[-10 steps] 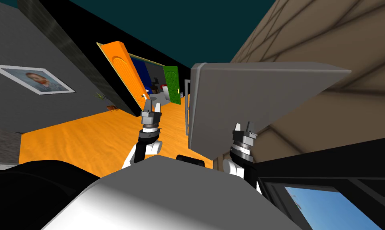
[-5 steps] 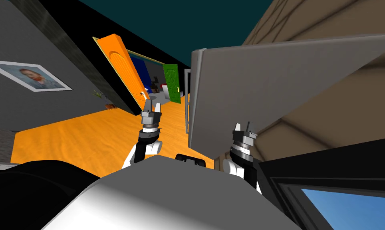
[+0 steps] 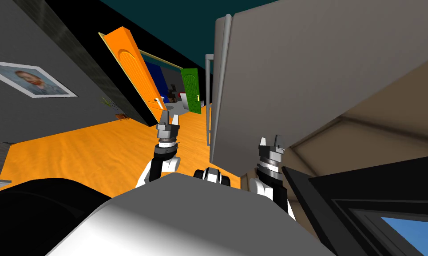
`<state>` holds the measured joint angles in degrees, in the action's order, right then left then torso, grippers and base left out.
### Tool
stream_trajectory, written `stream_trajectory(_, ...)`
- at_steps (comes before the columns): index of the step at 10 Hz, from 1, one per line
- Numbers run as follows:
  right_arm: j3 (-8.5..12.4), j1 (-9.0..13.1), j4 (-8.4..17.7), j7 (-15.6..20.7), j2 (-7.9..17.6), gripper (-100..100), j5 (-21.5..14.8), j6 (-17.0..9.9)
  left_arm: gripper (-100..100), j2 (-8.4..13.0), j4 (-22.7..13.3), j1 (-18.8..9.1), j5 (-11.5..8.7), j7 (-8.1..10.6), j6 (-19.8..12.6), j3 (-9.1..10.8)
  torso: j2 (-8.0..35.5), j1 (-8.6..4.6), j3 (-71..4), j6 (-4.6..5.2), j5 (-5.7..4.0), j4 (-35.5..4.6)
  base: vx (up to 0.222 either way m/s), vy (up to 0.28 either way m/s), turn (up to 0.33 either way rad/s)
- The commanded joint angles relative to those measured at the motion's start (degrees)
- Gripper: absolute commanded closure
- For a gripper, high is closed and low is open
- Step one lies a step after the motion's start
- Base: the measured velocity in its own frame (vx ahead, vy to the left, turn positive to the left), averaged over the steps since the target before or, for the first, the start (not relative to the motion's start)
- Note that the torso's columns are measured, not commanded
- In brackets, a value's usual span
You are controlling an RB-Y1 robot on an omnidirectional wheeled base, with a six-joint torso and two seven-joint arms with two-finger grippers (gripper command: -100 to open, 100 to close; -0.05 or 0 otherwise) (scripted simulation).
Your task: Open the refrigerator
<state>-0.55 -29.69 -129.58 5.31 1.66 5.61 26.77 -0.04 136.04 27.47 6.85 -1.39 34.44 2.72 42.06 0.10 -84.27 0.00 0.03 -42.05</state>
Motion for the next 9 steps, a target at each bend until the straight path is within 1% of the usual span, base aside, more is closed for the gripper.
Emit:
stream_trajectory(1,1.00,-0.16,-0.35,1.63,4.03,-100,-0.75,-2.16,0,0.00,0.00,0.00,0.00,0.00,0.00,0.00,0.15,-0.01,-0.25,0.00,0.00,-0.17,0.017,0.068,0.034)
stream_trajectory(4,2.82,-0.49,-1.16,4.47,8.05,-100,-2.09,-5.89,0,0.00,0.00,0.00,0.00,0.00,0.00,0.00,0.22,-0.04,-0.30,0.00,-0.01,-0.24,0.019,0.095,0.046)
stream_trajectory(8,6.12,-1.19,-3.03,9.64,12.77,-100,-4.51,-12.25,0,-0.01,0.00,0.00,0.00,0.00,0.00,-0.01,0.20,-0.08,-0.31,0.00,-0.02,-0.23,0.039,0.126,0.066)
stream_trajectory(9,6.12,-1.19,-3.03,9.64,12.77,-100,-4.51,-12.56,0,-0.01,0.00,0.00,0.00,0.00,0.00,-0.01,0.18,-0.07,-0.32,0.01,-0.02,-0.23,0.033,0.093,0.016)
